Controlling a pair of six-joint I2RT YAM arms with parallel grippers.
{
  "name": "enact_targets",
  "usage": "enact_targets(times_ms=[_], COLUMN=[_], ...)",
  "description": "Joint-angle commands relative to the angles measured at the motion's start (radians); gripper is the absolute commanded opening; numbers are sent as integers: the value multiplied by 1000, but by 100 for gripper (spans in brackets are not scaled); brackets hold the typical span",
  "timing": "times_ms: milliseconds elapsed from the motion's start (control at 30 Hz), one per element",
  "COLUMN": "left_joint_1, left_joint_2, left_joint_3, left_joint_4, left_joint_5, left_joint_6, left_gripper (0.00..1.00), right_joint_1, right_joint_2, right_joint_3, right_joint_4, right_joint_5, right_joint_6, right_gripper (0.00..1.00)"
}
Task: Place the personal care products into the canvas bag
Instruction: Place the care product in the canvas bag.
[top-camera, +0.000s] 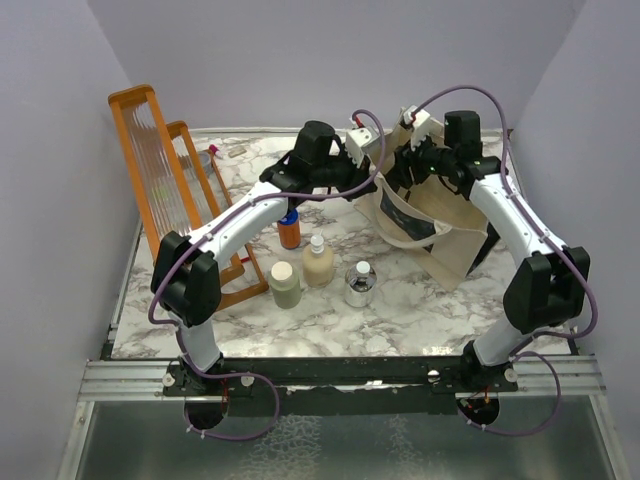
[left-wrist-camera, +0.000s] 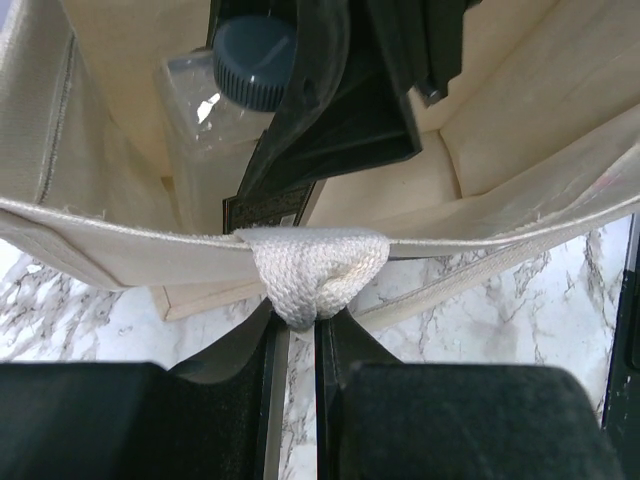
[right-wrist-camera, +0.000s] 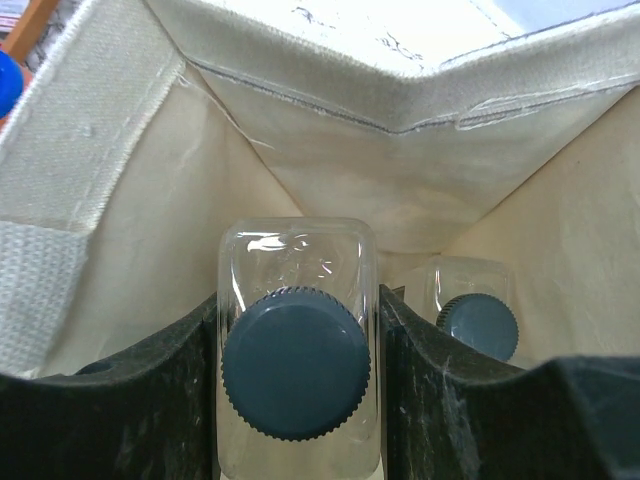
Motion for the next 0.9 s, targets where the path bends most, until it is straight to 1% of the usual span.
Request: enact_targets(times_ms=[0,233,567,867], left_joint_1=[-4,-4,-4,-3], left_joint_2=[-37,-45,-61,-63], left_joint_3=[49,47,58,92], left_joint_4=[0,-7,-38,-66], left_joint_5=[50,51,81,87], left_joint_6=[-18,-22,8,16], left_gripper=[0,0,0,0], right_joint_1=[17,28,51,57], right_joint_2=[-12,8,39,59], right_joint_3=[-10,-35,-67,-102], right_joint_4=[180,192,228,268], right_joint_5=[7,13,64,89], right_joint_6=[-8,-15,-40,-62], right_gripper=[1,1,1,3])
